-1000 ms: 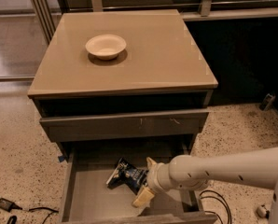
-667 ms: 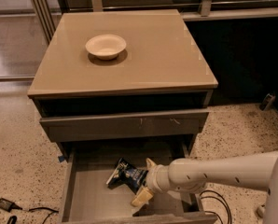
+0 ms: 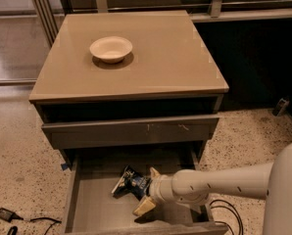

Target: Pick blue chip bag from middle drawer and place on counter

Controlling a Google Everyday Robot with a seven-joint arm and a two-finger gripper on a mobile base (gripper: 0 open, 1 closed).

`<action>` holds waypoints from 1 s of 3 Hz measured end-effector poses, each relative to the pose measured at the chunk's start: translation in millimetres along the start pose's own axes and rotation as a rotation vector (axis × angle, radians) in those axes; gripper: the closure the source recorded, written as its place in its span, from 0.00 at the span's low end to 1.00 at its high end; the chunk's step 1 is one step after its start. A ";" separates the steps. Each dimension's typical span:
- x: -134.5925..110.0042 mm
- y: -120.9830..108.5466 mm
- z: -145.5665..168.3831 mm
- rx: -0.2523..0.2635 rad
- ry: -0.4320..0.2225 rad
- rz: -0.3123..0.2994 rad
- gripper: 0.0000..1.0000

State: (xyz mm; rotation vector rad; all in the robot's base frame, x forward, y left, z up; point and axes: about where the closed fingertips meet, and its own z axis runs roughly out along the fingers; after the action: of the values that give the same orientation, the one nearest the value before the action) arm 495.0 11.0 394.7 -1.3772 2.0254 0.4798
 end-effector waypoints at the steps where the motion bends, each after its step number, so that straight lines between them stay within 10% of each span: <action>1: 0.0 0.0 0.0 0.000 0.000 0.000 0.15; 3: 0.0 0.1 0.0 0.000 0.000 0.000 0.62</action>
Offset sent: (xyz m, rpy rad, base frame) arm 0.0000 0.0000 0.0000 0.0000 0.0000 0.0000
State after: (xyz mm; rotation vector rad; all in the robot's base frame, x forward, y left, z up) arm 495.0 11.1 394.7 -1.3773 2.0253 0.4800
